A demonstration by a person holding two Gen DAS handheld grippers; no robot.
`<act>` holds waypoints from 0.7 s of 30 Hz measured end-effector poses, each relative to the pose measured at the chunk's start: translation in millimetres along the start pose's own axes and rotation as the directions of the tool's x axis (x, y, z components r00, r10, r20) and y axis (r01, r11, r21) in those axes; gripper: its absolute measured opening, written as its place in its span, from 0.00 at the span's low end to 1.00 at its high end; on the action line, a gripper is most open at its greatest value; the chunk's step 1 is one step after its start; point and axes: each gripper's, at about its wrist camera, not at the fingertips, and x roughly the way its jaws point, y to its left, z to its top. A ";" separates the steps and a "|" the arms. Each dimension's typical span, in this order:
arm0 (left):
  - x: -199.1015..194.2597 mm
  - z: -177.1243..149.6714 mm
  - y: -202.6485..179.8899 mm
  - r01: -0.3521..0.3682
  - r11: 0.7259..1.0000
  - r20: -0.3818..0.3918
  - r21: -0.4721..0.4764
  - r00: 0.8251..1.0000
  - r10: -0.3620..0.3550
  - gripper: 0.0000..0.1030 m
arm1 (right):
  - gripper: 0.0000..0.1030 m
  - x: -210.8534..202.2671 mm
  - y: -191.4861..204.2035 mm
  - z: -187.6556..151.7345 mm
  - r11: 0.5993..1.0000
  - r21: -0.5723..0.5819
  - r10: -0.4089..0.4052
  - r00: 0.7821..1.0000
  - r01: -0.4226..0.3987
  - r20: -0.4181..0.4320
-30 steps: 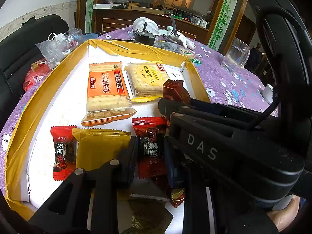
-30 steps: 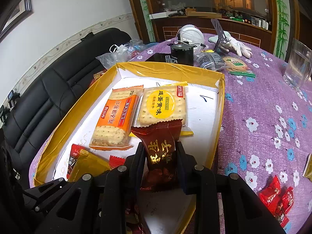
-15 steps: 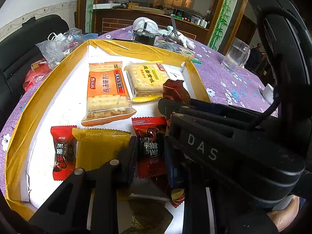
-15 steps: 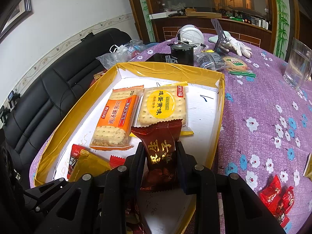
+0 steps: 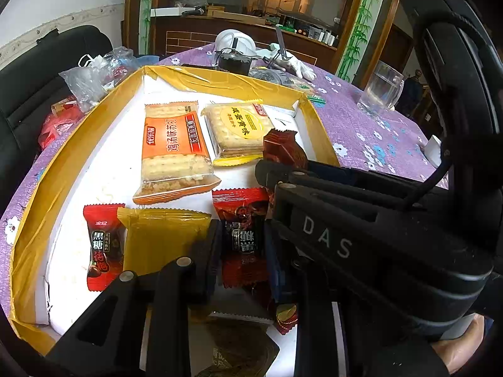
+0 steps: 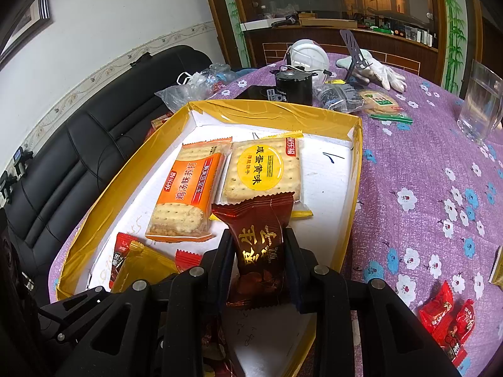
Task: Organize snacks
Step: 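Lower both red candies into the white box and open both tools, then move both tools back over the remaining red candies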
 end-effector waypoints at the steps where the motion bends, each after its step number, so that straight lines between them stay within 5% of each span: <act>1: -0.3 0.0 0.3 0.002 1.000 0.001 -0.002 1.000 -0.002 0.23 | 0.31 0.0 0.3 -0.1 1.000 -0.001 0.001 1.000 -0.001 -0.001; 4: -1.2 0.5 1.3 0.010 1.000 0.004 -0.011 1.000 -0.010 0.26 | 0.35 -1.5 0.1 -0.5 1.000 0.004 0.011 1.000 -0.011 -0.001; 11: -9.3 -0.5 3.8 0.032 0.999 0.044 -0.026 0.999 -0.031 0.52 | 0.38 -14.9 -8.6 3.1 0.998 0.046 0.036 0.999 -0.037 0.032; 21: -9.7 -0.2 3.3 0.032 0.999 0.048 -0.028 0.998 -0.031 0.53 | 0.40 -35.9 -13.8 8.8 0.994 0.084 0.062 0.996 -0.067 0.064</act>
